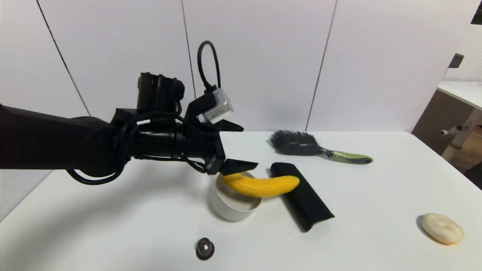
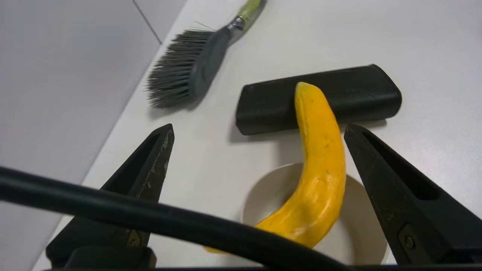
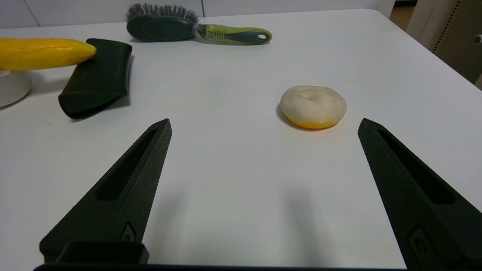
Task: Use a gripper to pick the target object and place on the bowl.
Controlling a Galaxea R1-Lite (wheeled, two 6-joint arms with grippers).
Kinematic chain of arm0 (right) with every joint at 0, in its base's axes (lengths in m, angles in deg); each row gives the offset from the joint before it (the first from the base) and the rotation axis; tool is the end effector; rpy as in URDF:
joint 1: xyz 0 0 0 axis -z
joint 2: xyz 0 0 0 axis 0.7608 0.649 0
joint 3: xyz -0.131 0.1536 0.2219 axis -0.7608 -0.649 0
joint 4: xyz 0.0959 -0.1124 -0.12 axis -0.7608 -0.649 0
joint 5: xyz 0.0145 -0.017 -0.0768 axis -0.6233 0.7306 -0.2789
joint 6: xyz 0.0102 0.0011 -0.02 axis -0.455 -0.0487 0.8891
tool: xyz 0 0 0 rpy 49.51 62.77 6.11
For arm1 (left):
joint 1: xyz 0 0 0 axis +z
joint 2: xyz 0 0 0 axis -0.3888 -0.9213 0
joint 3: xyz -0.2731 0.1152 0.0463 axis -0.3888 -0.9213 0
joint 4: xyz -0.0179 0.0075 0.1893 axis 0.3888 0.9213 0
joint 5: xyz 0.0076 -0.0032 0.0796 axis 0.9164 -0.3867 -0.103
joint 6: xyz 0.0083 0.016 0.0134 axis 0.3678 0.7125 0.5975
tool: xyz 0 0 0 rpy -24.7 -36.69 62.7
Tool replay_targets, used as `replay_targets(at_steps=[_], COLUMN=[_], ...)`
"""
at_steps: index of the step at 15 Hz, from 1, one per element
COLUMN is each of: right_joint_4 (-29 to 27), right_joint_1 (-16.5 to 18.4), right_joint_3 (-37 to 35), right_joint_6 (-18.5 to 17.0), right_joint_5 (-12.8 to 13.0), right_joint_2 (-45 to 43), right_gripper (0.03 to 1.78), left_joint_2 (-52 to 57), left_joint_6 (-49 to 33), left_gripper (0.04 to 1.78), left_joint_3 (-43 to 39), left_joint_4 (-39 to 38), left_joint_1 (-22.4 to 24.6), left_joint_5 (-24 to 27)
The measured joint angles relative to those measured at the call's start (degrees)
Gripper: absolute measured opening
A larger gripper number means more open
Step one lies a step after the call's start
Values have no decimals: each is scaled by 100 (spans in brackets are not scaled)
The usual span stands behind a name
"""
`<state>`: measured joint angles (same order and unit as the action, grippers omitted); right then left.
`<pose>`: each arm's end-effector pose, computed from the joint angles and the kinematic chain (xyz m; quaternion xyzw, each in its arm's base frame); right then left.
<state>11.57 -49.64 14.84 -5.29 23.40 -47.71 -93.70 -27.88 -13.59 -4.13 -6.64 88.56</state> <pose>-0.0229 -0.0005 0.0764 0.0206 -0.0029 -0.0095 0.9997 0.2935 -0.1813 0.2229 0.2073 0.0225 -0.5546 0.8056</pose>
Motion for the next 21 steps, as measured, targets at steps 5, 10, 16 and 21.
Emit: replay_targets(at_steps=[5,10,16,21], right_joint_4=[0,2,0,2], right_joint_1=[-2,-2,-5,-2], right_joint_3=[0,0,0,0], right_joint_6=[2,0,0,0], right_joint_5=[0,2,2,2], right_joint_2=[0,0,0,0], right_gripper=[171,171,171,171], left_joint_2=[892,2058,3688,5369], left_joint_6=[-586,-905,-1309,-1852], left_gripper=[167,168,169,169], left_joint_3=[226,369,-1125,-3074], left_joint_4=[122,819,1120,1108], left_joint_1=[271,959,2048,2404], left_joint_5=[-1037,-2176,-2281,-2716])
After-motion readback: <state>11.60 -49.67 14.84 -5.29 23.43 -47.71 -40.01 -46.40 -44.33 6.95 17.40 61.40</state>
